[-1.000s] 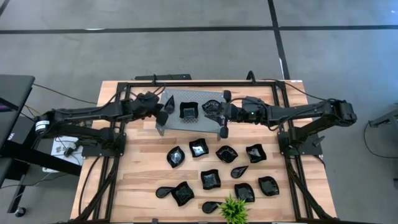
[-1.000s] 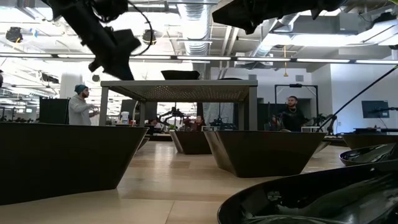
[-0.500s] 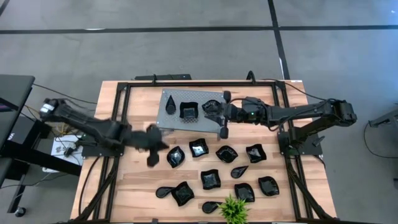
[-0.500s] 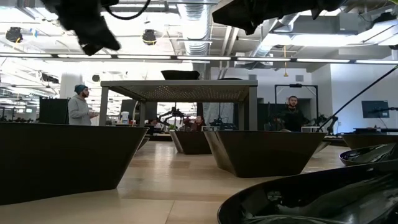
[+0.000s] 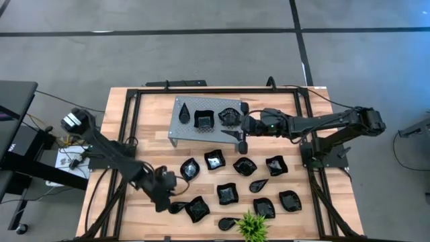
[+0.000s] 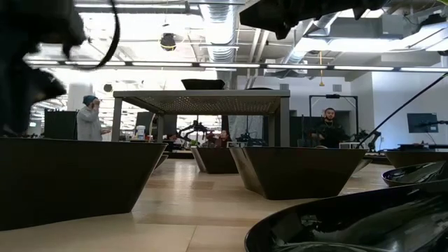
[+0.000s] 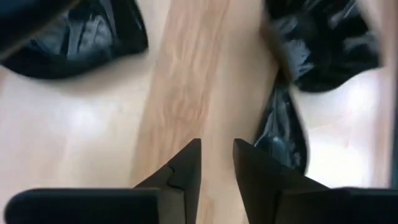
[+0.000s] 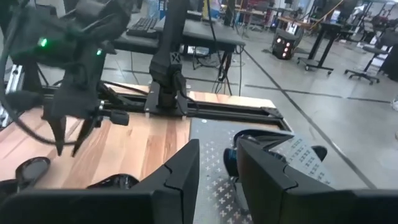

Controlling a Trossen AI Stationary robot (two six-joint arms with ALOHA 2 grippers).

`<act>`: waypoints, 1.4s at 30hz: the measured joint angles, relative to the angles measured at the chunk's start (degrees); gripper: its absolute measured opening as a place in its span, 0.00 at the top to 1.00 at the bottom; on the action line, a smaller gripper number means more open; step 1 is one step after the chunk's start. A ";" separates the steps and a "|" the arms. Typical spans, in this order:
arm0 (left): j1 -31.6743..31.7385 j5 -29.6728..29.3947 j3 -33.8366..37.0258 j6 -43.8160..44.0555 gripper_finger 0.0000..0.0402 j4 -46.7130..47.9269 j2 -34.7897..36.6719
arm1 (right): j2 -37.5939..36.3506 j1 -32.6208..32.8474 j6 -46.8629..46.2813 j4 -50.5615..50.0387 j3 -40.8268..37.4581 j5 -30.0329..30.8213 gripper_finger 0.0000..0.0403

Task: Pick & Place Mini shaped plates
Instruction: Stack the black drop-shaped plate on top of the black drop-shaped plate on the shelf

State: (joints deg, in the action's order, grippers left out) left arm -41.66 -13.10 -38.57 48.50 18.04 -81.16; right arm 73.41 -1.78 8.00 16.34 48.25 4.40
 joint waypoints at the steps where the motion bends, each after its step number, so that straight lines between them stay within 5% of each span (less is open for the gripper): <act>1: -0.64 -0.04 0.00 0.76 0.76 -1.06 -1.57 | 0.00 0.00 -0.46 -0.21 0.00 -0.01 0.75; 24: -2.96 -0.52 -0.07 1.00 0.75 -10.79 -11.11 | 0.02 -0.11 -0.58 -1.29 0.00 0.09 0.75; 32: -2.91 -2.11 0.00 -0.04 0.98 -10.82 -10.46 | 0.02 -0.11 -0.56 -1.09 0.00 0.09 0.75; 37: -2.34 -3.80 0.00 0.27 0.99 -9.25 -7.16 | 0.02 -0.11 -0.56 -0.89 0.00 0.09 0.75; 42: -0.73 -10.52 0.00 -0.17 0.99 -0.75 4.00 | 0.02 -0.11 -0.56 -0.74 0.00 0.09 0.75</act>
State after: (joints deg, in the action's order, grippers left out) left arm -42.40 -23.63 -38.57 48.34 17.29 -77.16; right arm 73.43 -1.89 7.44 15.60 48.25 4.49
